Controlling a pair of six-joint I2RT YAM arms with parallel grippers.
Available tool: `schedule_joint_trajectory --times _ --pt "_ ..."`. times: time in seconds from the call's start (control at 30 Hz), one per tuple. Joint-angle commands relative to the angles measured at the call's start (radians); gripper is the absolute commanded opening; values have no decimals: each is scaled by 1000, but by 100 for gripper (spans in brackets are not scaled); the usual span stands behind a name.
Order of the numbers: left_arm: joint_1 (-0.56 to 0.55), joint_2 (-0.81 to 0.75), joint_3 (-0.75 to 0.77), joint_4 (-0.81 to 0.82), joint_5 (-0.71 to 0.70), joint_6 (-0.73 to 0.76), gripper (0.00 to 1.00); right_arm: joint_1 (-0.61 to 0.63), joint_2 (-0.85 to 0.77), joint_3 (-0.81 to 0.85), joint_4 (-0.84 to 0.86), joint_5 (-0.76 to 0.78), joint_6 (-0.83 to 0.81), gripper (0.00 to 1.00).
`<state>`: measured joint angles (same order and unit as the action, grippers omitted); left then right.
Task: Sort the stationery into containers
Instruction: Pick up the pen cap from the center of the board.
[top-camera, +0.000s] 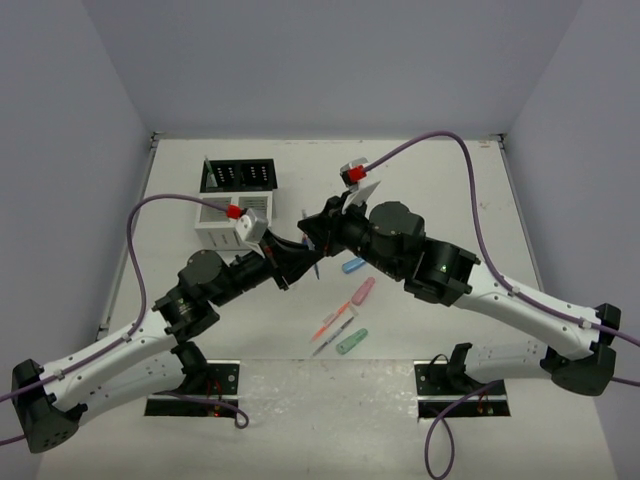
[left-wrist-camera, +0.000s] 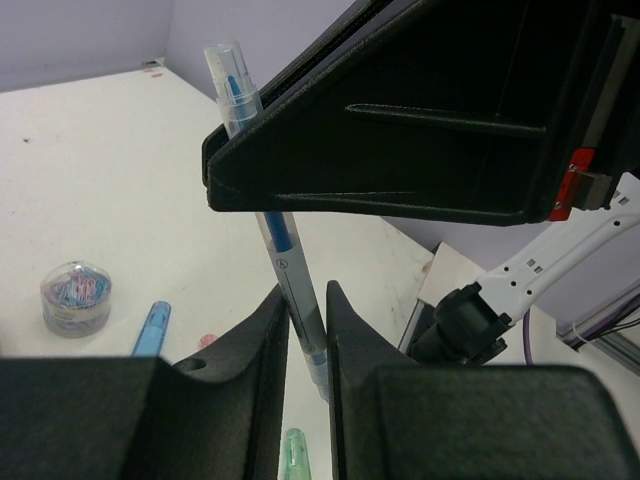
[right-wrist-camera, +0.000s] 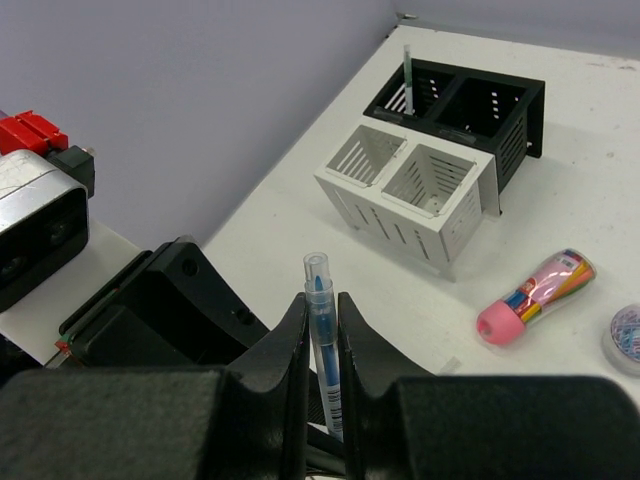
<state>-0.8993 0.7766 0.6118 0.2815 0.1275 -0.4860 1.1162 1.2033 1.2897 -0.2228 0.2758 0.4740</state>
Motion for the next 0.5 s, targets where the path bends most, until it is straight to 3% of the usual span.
schedule_joint_trajectory --times 0.0,0.1,0.13,0.17,0.47 --pt "-6 0 59 29 -10 60 20 46 19 35 -1 -101 32 0" --pt "-6 -9 62 12 -38 67 23 50 15 29 -7 -100 21 0" --pt "-6 -13 66 2 -54 69 35 53 7 22 -4 -101 15 0" --pt "-6 -14 68 -4 -60 72 39 54 5 19 -3 -99 11 0" --pt "-6 -17 80 -30 -88 74 37 63 -21 -7 -5 -39 -12 0"
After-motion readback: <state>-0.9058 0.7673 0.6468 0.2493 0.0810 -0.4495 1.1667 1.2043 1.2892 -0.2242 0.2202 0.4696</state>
